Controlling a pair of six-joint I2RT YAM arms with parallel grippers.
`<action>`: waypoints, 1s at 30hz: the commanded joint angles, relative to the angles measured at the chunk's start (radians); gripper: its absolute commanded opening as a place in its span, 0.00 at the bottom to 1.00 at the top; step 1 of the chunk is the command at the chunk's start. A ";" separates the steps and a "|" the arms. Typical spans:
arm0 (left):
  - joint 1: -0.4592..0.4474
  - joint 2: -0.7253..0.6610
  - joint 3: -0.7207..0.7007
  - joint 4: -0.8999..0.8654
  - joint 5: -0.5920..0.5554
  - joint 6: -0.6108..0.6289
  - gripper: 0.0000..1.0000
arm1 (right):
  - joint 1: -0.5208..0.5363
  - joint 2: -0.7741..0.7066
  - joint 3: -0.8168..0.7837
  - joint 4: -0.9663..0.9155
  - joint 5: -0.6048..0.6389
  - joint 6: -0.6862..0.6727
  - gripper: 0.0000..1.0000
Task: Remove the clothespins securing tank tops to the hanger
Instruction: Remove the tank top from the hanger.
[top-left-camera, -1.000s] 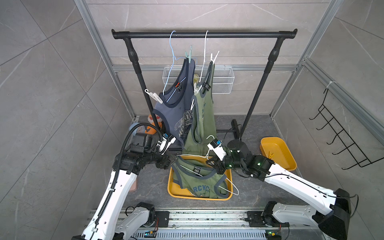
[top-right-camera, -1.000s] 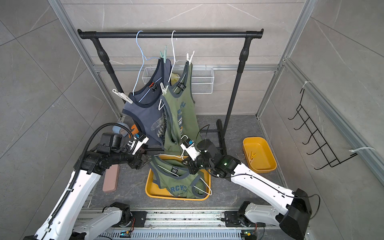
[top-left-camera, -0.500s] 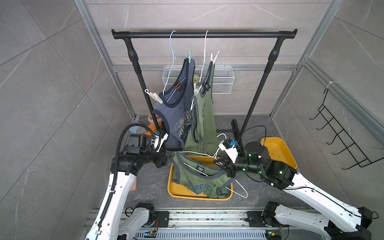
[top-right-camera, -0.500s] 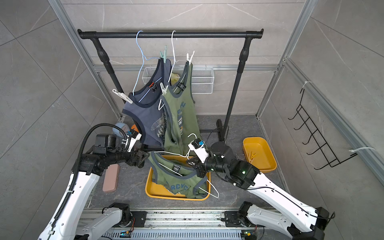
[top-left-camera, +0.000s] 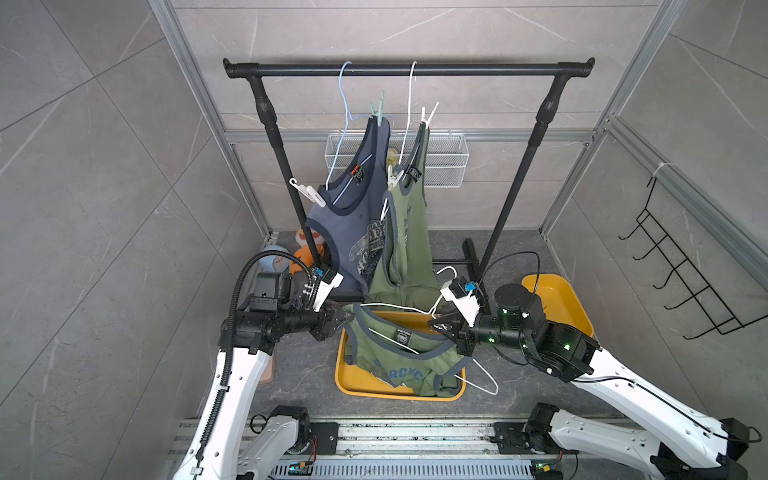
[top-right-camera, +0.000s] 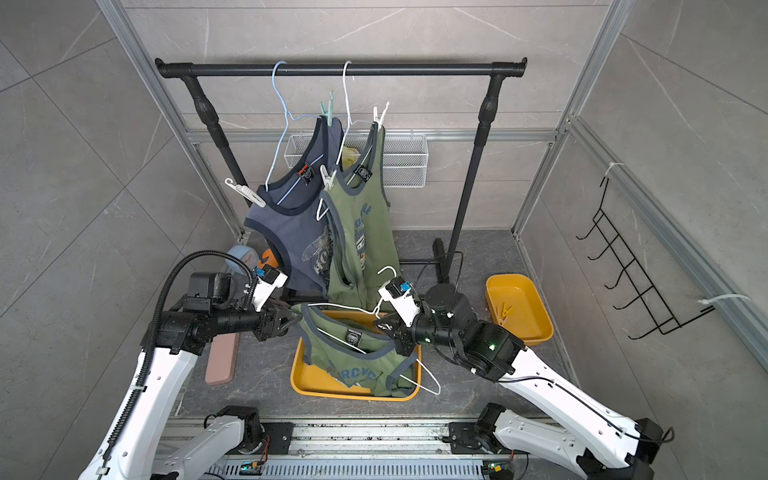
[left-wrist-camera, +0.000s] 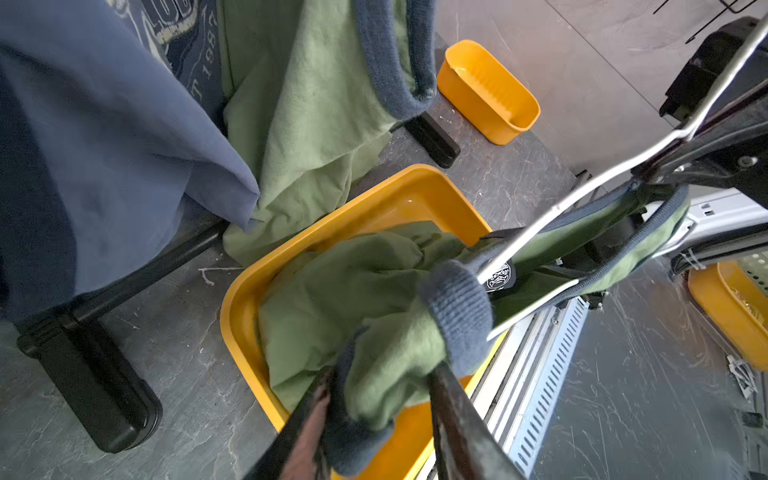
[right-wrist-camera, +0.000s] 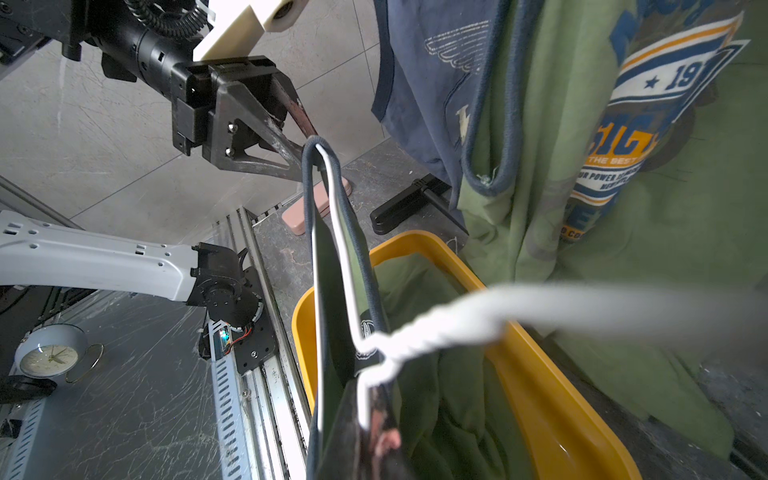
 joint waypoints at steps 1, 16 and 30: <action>0.002 -0.004 -0.001 -0.012 0.076 0.018 0.16 | 0.007 -0.020 0.032 0.009 0.013 -0.019 0.00; 0.083 0.019 -0.004 0.103 -0.086 -0.153 0.04 | 0.007 -0.087 -0.062 0.010 0.098 -0.025 0.00; 0.083 -0.002 -0.029 0.101 0.018 -0.116 0.22 | 0.007 -0.087 -0.032 0.030 0.027 -0.013 0.00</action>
